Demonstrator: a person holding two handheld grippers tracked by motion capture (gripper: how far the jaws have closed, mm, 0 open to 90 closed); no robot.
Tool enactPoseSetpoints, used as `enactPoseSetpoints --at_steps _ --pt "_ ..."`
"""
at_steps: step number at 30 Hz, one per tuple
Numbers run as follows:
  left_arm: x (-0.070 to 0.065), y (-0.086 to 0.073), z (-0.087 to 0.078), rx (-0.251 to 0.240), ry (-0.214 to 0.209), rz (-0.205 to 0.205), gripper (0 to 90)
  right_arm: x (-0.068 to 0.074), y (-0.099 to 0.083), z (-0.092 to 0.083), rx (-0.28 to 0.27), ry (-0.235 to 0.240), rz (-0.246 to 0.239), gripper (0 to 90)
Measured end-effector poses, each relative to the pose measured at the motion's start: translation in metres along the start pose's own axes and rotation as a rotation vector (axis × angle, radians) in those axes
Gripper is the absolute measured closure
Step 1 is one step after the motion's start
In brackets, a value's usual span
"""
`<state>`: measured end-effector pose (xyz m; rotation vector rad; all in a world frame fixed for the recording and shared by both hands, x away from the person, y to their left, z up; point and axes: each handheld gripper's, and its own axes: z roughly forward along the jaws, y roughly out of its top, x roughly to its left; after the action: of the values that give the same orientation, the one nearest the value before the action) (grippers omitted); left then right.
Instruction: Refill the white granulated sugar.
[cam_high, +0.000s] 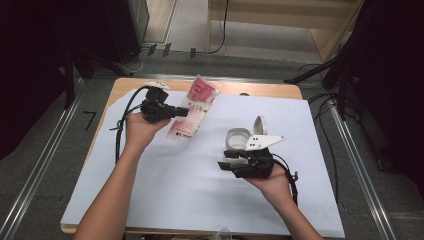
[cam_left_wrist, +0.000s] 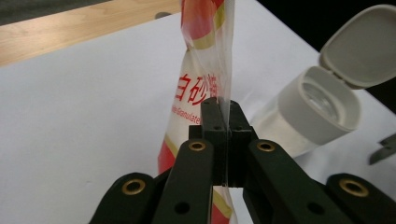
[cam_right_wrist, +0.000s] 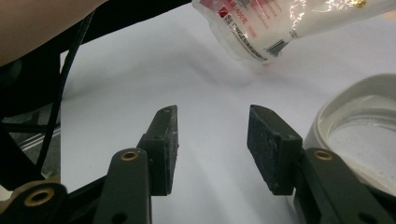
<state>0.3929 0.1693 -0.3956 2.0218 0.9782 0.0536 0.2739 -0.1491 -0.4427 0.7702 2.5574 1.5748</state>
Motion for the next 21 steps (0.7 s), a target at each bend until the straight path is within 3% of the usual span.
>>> enactPoseSetpoints --at_steps 3,5,7,21 --pt "0.003 -0.004 0.004 0.02 0.007 -0.006 90.0 -0.001 -0.005 -0.002 0.01 0.015 0.002 53.5" --pt "0.006 -0.008 0.003 0.003 -0.016 -0.021 90.0 -0.004 -0.012 -0.006 0.032 0.019 0.006 53.6" --pt "0.005 -0.008 0.003 0.0 -0.003 -0.019 90.0 -0.006 -0.016 -0.008 0.041 0.016 0.012 53.6" --pt "0.006 -0.028 -0.014 0.006 0.015 0.025 90.0 -0.018 -0.028 -0.041 0.011 -0.08 0.033 54.8"
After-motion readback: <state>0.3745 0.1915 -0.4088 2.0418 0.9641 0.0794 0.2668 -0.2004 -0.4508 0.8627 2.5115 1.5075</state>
